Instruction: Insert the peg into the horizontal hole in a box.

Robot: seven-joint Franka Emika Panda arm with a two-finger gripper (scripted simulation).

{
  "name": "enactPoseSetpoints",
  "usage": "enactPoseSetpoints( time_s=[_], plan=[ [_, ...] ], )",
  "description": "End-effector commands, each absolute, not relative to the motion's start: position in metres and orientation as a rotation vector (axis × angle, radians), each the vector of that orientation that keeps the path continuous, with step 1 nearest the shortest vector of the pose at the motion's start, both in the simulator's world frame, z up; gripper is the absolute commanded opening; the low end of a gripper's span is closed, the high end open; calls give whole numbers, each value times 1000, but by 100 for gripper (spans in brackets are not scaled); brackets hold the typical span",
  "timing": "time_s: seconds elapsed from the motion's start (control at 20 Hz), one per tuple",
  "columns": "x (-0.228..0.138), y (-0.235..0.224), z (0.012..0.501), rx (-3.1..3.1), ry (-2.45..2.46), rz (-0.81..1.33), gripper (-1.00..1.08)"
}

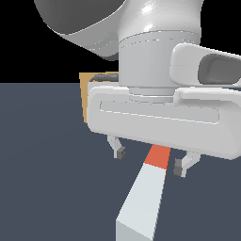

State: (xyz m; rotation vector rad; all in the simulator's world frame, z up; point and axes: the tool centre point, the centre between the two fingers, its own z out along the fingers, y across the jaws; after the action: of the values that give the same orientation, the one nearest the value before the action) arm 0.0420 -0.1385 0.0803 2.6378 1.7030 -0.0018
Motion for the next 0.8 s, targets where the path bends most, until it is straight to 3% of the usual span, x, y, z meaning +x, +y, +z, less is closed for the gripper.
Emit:
enactPoseSetpoints(
  time_s=[0.0,0.75],
  plan=[
    [43,-148,74,2663,1665,-1,100],
    [43,-153,61,2675,1647,-1,100]
  ],
)
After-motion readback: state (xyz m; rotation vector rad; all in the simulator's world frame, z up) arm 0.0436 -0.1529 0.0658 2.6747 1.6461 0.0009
